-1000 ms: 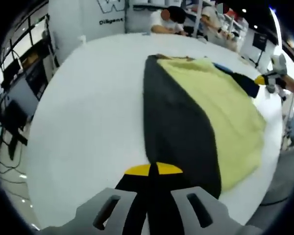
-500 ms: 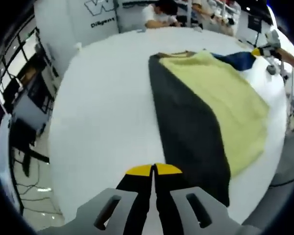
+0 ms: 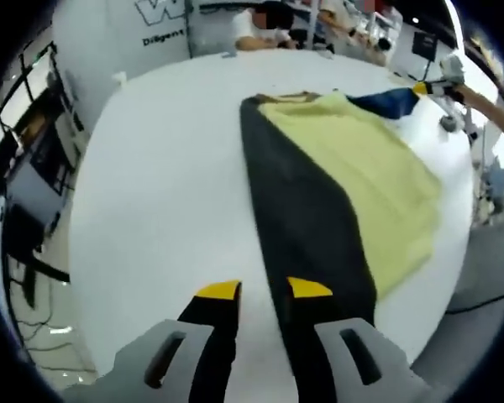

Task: Fold the garment on the visible template until the final outline fits inside the template.

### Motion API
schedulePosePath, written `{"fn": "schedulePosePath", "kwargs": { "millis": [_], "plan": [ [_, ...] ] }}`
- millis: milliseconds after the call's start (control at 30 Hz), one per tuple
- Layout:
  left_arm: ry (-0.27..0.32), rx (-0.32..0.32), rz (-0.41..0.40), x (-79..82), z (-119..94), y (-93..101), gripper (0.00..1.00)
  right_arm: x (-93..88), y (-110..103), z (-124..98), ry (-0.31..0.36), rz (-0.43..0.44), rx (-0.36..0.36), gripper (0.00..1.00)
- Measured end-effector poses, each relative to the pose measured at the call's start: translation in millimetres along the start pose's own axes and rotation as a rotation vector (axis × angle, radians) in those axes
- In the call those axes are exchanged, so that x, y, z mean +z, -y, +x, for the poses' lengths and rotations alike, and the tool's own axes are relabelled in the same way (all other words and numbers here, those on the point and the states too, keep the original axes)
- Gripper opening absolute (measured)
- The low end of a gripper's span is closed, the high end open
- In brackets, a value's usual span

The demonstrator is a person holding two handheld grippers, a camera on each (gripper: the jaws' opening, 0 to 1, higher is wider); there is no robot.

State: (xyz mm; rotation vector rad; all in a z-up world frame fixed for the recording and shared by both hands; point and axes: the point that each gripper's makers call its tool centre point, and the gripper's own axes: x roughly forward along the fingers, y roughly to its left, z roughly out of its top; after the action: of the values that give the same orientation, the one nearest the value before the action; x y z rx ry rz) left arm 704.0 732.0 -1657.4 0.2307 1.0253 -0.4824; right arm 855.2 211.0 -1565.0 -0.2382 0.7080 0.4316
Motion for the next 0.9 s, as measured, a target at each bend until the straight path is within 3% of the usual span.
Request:
{"fn": "schedulePosePath", "kwargs": {
  "millis": [133, 233, 333, 367, 433, 533, 633, 700, 733, 900],
  "plan": [
    [-0.044, -0.061, -0.002, -13.2, 1.9, 17.9, 0.35, 5.3, 8.7, 2.4, 0.019, 0.019, -0.02, 0.0],
    [-0.124, -0.058, 0.076, -32.4, 6.7, 20.0, 0.38, 6.1, 9.2, 5.3, 0.028, 0.045, -0.02, 0.0],
    [-0.137, -0.058, 0.079, -36.2, 6.9, 19.5, 0.35, 6.1, 6.3, 6.5, 0.033, 0.05, -0.021, 0.0],
    [-0.167, -0.049, 0.079, -42.8, 4.4, 20.0, 0.34, 7.1, 6.6, 7.7, 0.038, 0.054, -0.022, 0.0],
    [-0.155, -0.047, 0.087, -41.2, 4.3, 19.5, 0.32, 8.6, 7.3, 8.0, 0.043, 0.056, -0.022, 0.0],
    [-0.18, -0.061, 0.063, -47.4, 1.5, 21.4, 0.28, 12.8, 7.7, 8.0, 0.053, 0.049, -0.022, 0.0],
    [-0.168, -0.012, 0.084, -47.8, 2.3, 13.7, 0.17, 13.8, 7.0, 9.5, 0.061, 0.05, -0.024, 0.0],
    [-0.169, -0.038, 0.068, -49.0, 0.9, 22.7, 0.1, 22.4, -0.1, 11.5, 0.12, 0.085, 0.005, 0.0],
    [-0.169, -0.056, 0.058, -49.3, 1.2, 26.9, 0.06, 21.3, -0.6, 11.1, 0.114, 0.08, 0.002, 0.0],
    [-0.186, -0.042, 0.028, -48.9, -1.6, 23.3, 0.06, 21.5, -5.3, 11.7, 0.103, 0.054, -0.012, 0.0]
  ]
}}
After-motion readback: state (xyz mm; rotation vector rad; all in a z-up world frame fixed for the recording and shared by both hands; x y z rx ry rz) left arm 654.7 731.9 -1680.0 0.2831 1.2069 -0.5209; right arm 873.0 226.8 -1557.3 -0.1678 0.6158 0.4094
